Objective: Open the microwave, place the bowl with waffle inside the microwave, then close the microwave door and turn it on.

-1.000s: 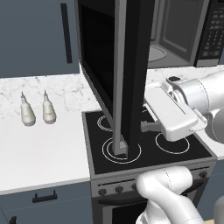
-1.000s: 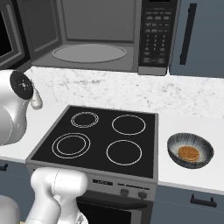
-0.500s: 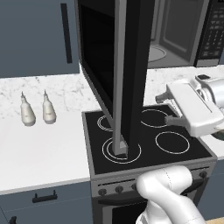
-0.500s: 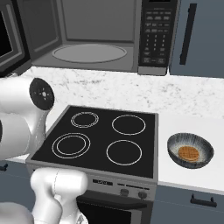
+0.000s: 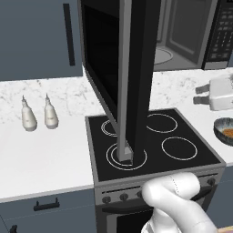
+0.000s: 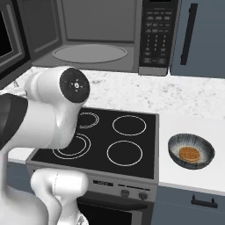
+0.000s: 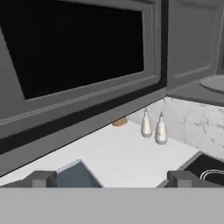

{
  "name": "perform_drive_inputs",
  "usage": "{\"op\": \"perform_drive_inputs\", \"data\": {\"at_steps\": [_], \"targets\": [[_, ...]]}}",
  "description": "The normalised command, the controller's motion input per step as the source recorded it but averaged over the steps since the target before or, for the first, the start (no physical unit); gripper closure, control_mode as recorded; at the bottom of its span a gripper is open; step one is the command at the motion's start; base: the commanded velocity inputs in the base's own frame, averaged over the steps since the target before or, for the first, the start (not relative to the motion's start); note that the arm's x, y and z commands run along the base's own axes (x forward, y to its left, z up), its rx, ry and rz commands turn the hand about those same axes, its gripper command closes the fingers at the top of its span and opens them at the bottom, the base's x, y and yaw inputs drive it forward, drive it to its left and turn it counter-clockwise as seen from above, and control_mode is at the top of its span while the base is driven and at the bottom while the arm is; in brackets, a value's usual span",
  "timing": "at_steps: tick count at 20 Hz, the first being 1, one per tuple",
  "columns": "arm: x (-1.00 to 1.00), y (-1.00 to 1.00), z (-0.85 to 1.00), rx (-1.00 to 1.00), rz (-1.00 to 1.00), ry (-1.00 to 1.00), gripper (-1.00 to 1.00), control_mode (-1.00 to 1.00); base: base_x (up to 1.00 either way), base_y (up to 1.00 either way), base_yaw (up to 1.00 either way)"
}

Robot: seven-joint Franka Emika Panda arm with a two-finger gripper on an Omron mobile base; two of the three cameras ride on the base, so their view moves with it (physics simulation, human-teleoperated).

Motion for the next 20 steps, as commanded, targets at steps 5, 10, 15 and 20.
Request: {"op": "perform_drive_inputs", "data": {"at_steps": [5, 10, 15, 20], "targets": [[0.49, -1.00, -0.28, -0.09, -0.44, 0.22, -1.00, -1.00, 0.00, 0.00, 0.00], [0.21, -0.98, -0.69, -0.11, -0.62, 0.16, -1.00, -1.00, 0.00, 0.00, 0.00], [0.04, -0.89, -0.79, -0.11, -0.75, 0.15, -1.00, -1.00, 0.00, 0.00, 0.00], [0.19, -0.98, -0.52, 0.01, -0.60, 0.28, -1.00, -1.00, 0.00, 0.00, 0.00]]}}
